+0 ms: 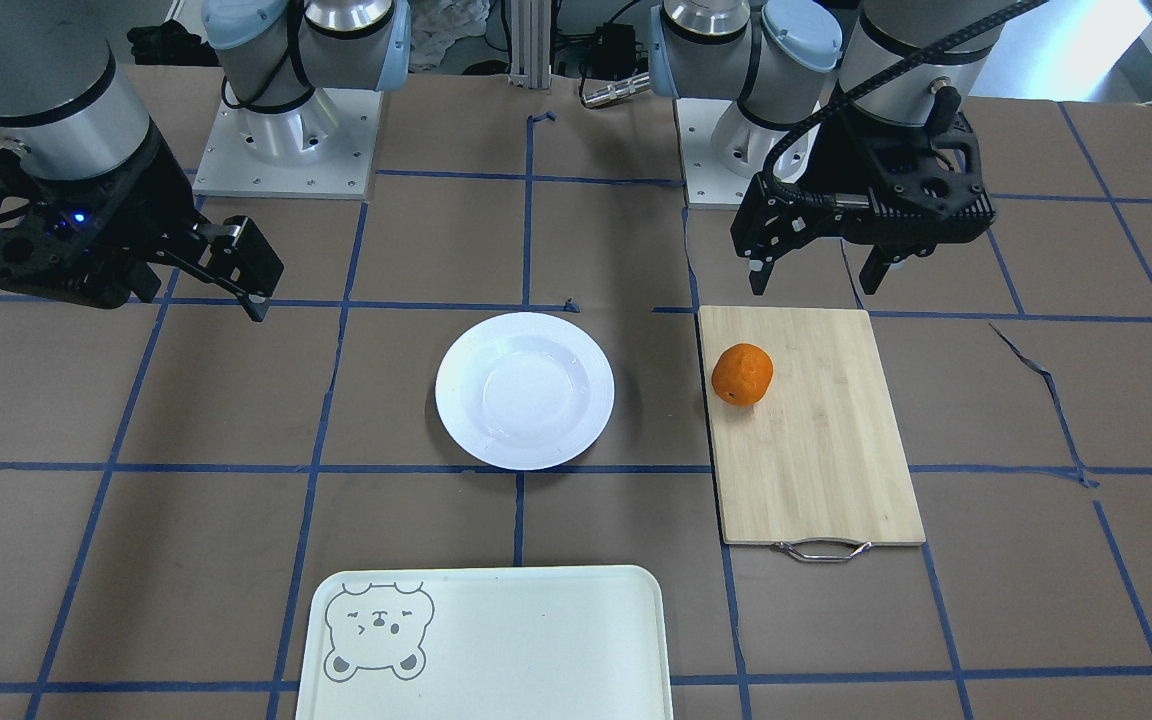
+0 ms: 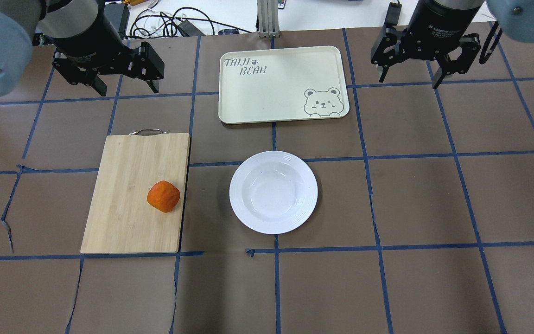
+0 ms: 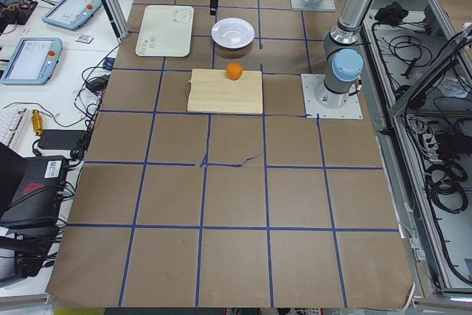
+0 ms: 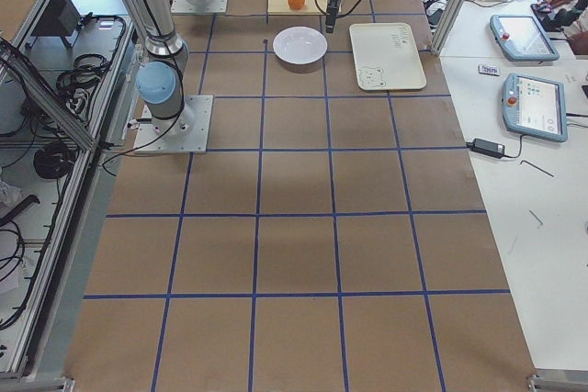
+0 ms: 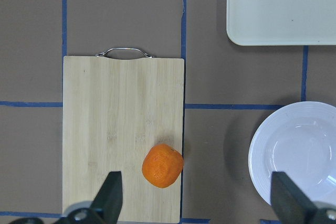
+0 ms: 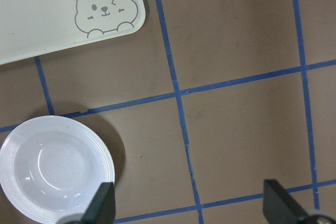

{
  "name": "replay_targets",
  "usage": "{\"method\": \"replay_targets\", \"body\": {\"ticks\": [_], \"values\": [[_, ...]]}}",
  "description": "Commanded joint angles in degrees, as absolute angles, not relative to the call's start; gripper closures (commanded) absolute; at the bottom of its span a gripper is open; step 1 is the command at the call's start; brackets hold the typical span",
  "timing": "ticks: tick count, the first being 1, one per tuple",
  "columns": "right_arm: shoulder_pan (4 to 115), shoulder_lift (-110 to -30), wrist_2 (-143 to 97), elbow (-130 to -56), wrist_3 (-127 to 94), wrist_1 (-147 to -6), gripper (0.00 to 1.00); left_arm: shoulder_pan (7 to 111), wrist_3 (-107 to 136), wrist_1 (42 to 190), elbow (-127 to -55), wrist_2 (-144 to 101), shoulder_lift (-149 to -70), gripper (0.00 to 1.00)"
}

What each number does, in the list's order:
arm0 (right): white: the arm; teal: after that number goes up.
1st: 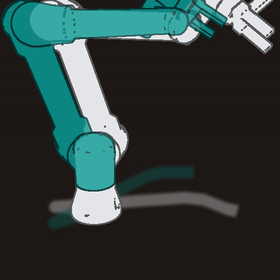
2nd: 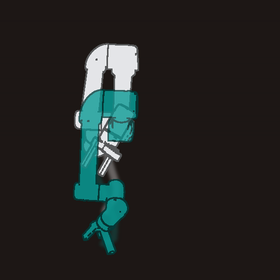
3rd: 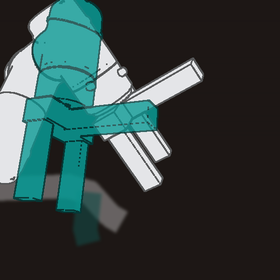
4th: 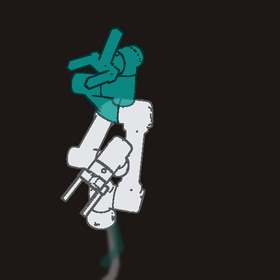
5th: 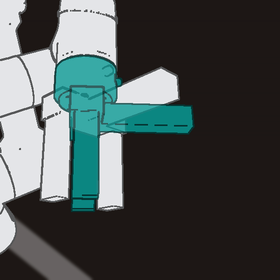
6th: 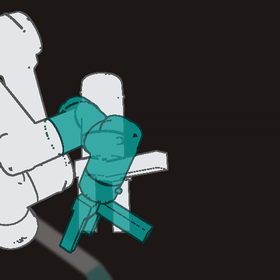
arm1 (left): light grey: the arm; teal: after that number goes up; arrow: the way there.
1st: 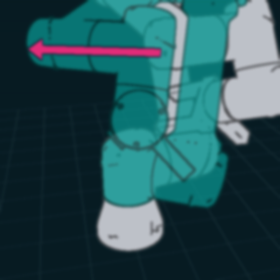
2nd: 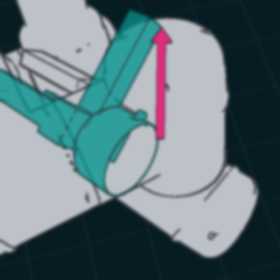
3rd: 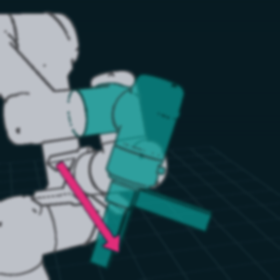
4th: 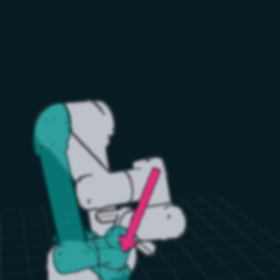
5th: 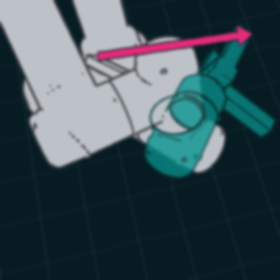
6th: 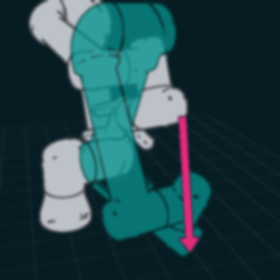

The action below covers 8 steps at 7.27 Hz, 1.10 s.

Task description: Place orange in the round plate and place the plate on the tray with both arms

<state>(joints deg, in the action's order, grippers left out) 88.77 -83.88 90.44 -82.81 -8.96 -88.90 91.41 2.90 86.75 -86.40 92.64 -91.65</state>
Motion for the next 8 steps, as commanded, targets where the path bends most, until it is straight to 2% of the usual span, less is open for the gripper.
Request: {"method": "replay_targets", "body": {"ticks": [1,8], "values": [[88.7,-83.8,91.7,-82.6,-8.2,-89.0,0.0,91.4,2.9,86.7,-86.4,92.6,-91.7,0.0],[88.7,-83.4,92.5,-83.2,-8.0,-89.7,0.0,91.4,2.9,86.7,-86.4,92.6,-91.6,0.0]]}}
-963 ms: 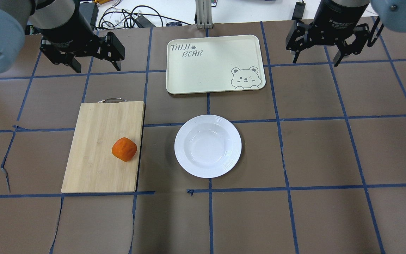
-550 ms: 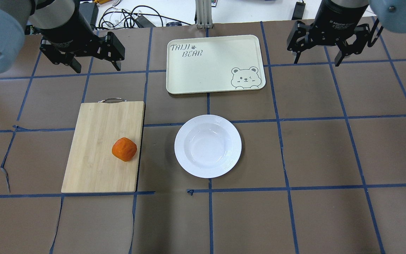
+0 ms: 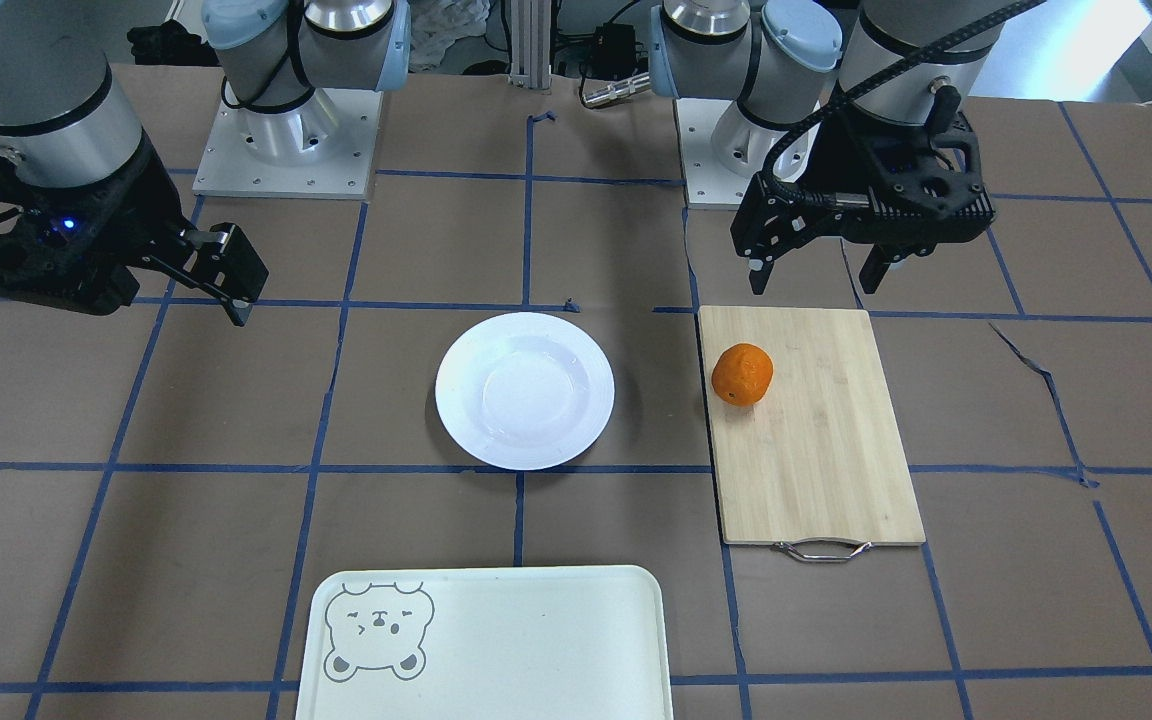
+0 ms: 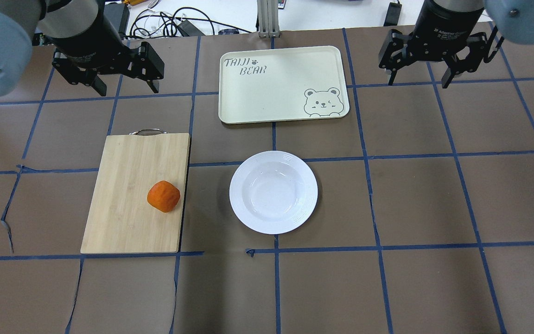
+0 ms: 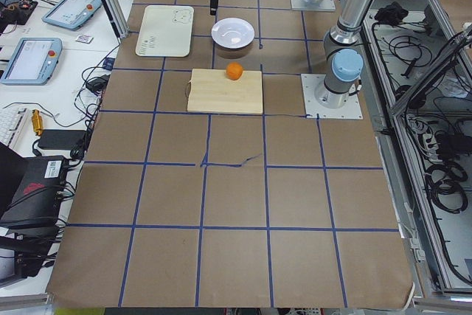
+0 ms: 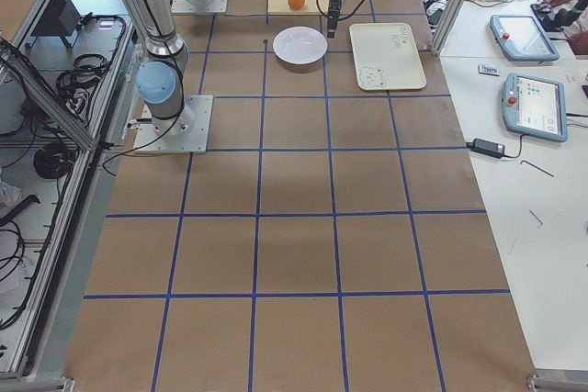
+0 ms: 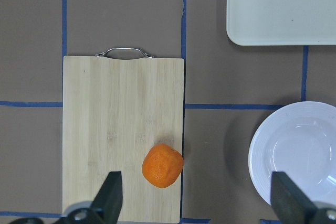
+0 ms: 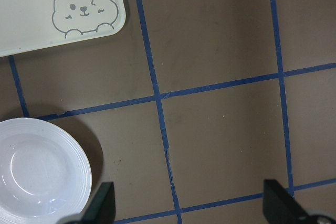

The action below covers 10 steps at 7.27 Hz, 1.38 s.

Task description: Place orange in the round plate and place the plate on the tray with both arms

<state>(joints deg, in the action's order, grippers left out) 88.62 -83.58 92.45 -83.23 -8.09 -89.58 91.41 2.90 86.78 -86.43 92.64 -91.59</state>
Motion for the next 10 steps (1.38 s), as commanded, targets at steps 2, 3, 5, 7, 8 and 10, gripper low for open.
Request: {"method": "replay_targets", "body": {"ticks": [2,3,5,7,8,10], "values": [[88.6,-83.4,92.5,-83.2,-8.0,-89.8,0.0,91.3,2.9,86.8,-86.4,92.6,-91.6,0.0],[88.6,-83.5,92.6,-83.2,-8.3,-89.8,0.0,91.3,2.9,86.8,-86.5,92.6,-91.6,0.0],[88.6,-83.4,92.3,-83.2,-8.3,-89.8,0.0,91.4,2.9,86.9,-86.4,92.9,-91.5,0.0],[88.6,-83.3,92.4,-83.2,-8.5,-89.8,0.0,91.4,2.9,87.4,-86.5,93.0,-91.1,0.0],[88.6,-83.3,92.4,-83.2,-8.5,-89.8,0.0,91.4,2.6,87.9,-86.4,93.1,-91.1,0.0],[88.6,-83.1,92.4,-83.3,-8.6,-89.8,0.0,91.5,0.1,90.9,-86.5,93.1,-91.9,0.0]]}}
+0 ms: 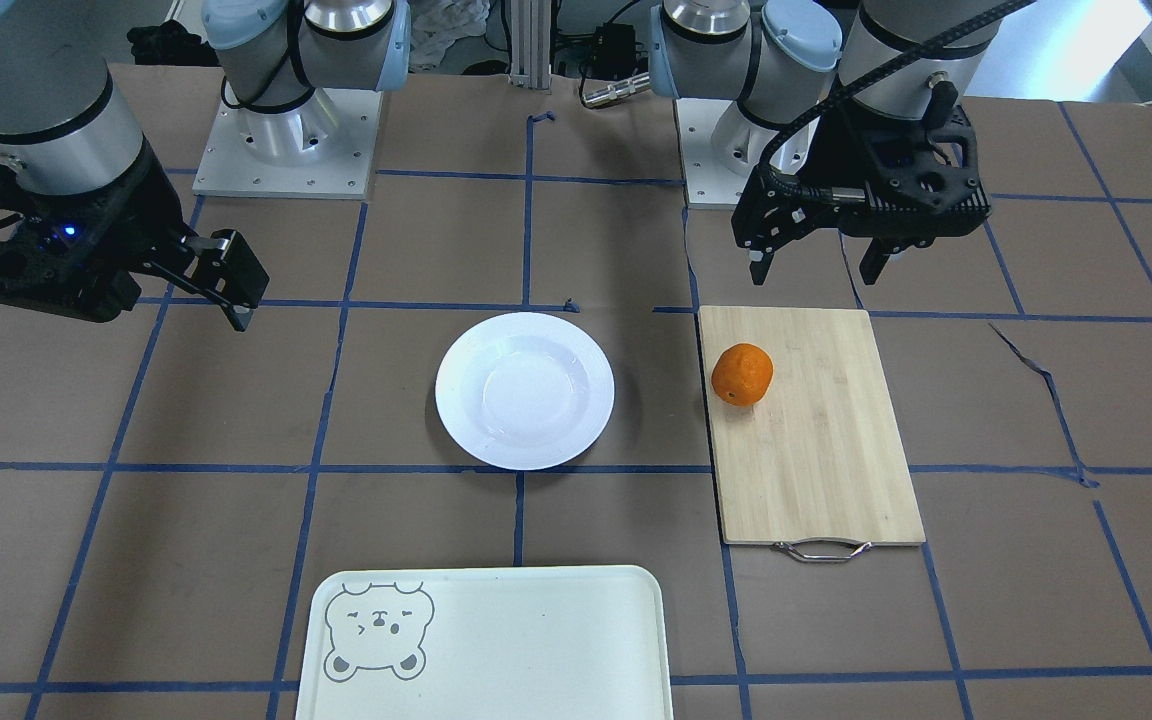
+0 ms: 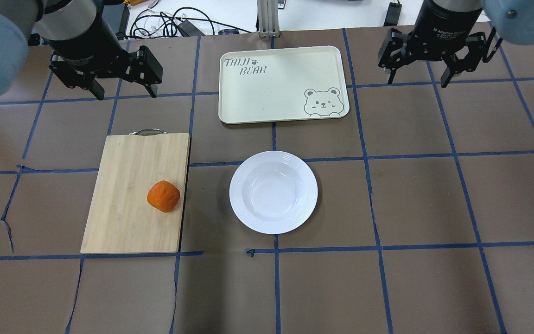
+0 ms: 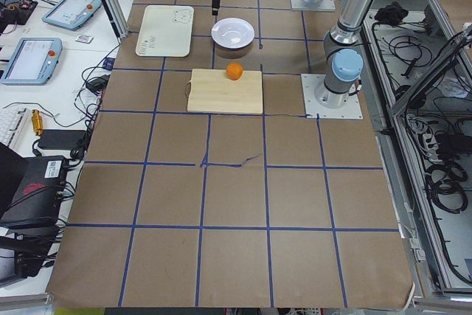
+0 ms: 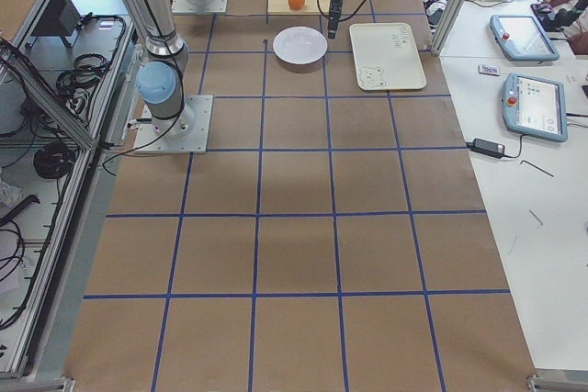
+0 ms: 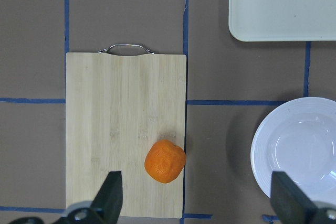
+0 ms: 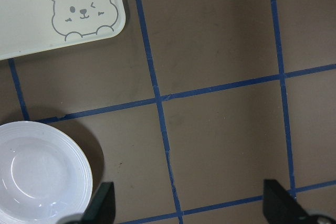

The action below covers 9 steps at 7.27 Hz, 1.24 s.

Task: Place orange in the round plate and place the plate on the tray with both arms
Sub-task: 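Lower the left gripper onto the orange on the cutting board and grasp it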

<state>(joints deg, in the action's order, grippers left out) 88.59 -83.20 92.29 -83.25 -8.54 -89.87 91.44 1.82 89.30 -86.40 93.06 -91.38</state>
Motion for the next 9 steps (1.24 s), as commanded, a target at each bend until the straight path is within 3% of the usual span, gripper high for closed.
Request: {"method": "replay_targets", "body": {"ticks": [1,4,7,9], "values": [[88.6,-83.1,92.4,-83.3,-8.8,-89.9,0.0,91.8,-7.0,92.6,-86.6,94.0,-93.0,0.0],[88.6,-83.0,92.2,-83.3,-8.0,-89.9,0.0,91.6,-21.7,96.1,-96.6,95.5,-94.9,0.0],[88.6,-83.1,92.1,-83.3,-8.1,-89.9,0.0,91.6,-34.5,80.6,-109.2,102.6,-99.9,0.0],[88.6,-83.1,92.1,-84.1,-8.2,-89.9,0.0,91.6,-34.2,73.1,-111.6,102.7,-101.9,0.0]]}}
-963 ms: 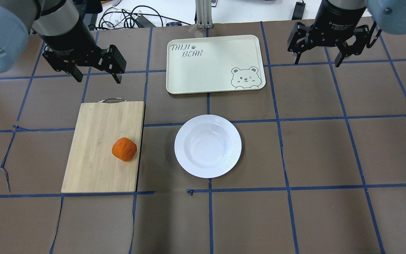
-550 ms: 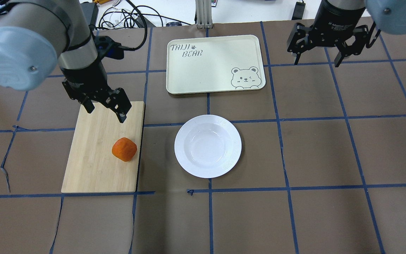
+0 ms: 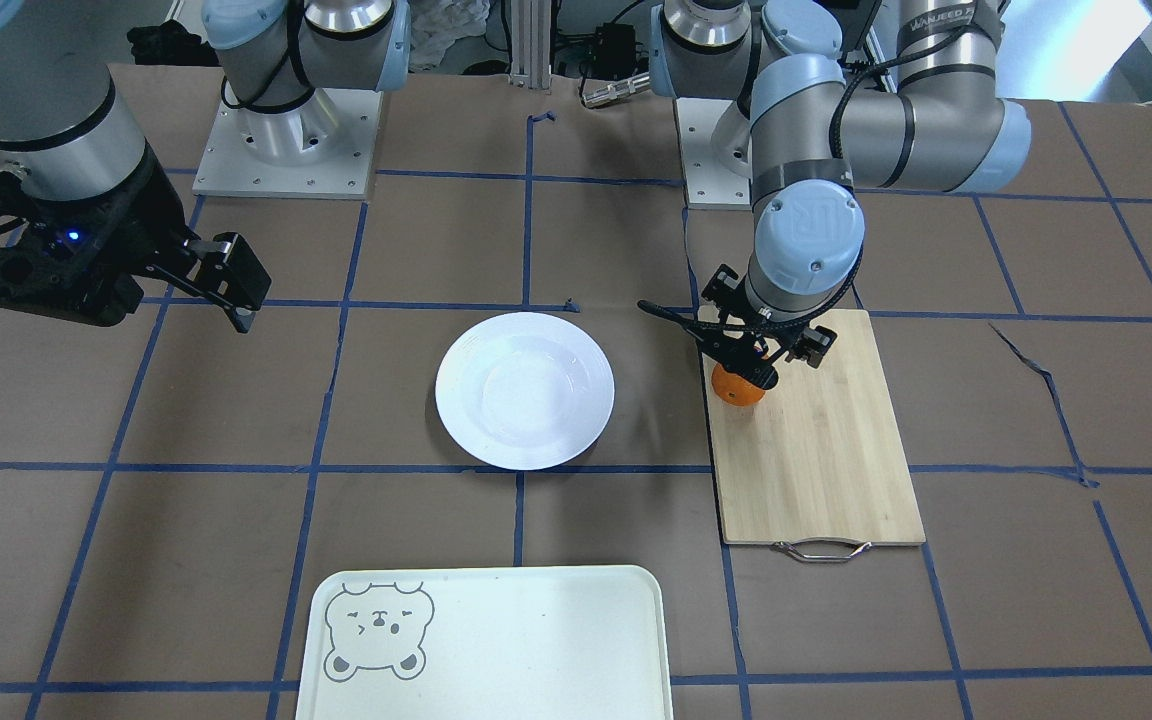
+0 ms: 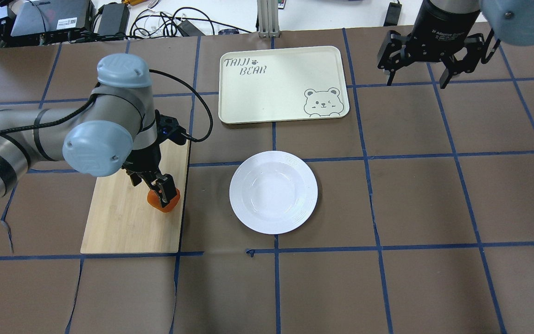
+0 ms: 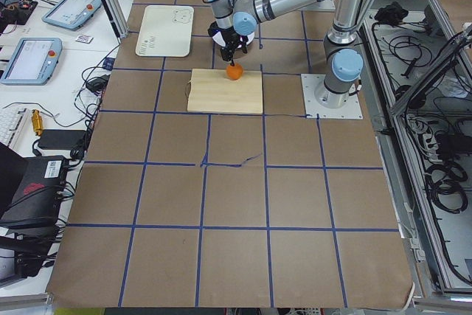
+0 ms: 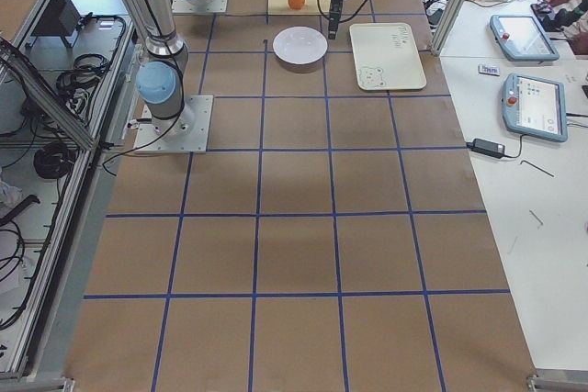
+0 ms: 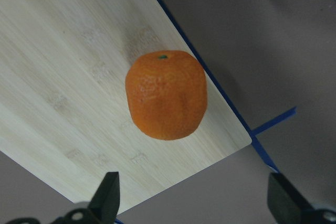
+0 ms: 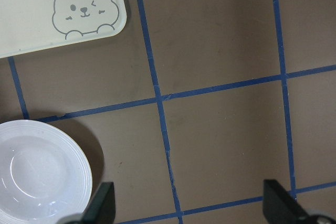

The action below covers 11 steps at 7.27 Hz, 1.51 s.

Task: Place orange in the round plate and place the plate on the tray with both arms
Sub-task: 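Lower the left gripper onto the orange on the cutting board and grasp it, then carry the orange with the left gripper over the white plate and lower it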

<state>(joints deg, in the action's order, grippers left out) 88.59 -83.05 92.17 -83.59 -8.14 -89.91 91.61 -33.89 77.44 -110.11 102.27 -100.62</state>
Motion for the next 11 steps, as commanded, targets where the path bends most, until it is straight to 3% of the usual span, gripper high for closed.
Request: {"method": "replay_targets", "body": {"ticks": [1,4,5,6,7,9,11], "values": [[88.6,-83.0,92.2,-84.5,-8.1,-91.1,0.0,91.6,-33.8,72.6,-111.9,102.3,-103.6,0.0],[88.6,-83.0,92.3,-84.9,-8.1,-92.5,0.0,91.7,-33.8,70.3,-111.8,102.7,-106.6,0.1],[88.6,-83.1,92.4,-85.0,-8.1,-92.5,0.0,91.7,-33.8,69.5,-111.7,102.6,-106.8,0.56],[88.6,-83.0,92.2,-85.1,-8.1,-92.5,0.0,91.7,-33.7,69.4,-111.7,102.6,-106.7,0.86],[88.6,-83.0,92.2,-85.2,-8.2,-92.5,0.0,91.8,-33.5,69.3,-111.7,102.5,-106.4,1.0],[88.6,-83.0,92.3,-85.2,-8.1,-92.5,0.0,93.1,-24.1,69.5,-109.2,96.3,-104.6,1.0],[88.6,-82.8,91.9,-85.2,-8.1,-92.5,0.0,100.8,-8.7,71.5,-107.0,92.8,-104.2,1.0]]}}
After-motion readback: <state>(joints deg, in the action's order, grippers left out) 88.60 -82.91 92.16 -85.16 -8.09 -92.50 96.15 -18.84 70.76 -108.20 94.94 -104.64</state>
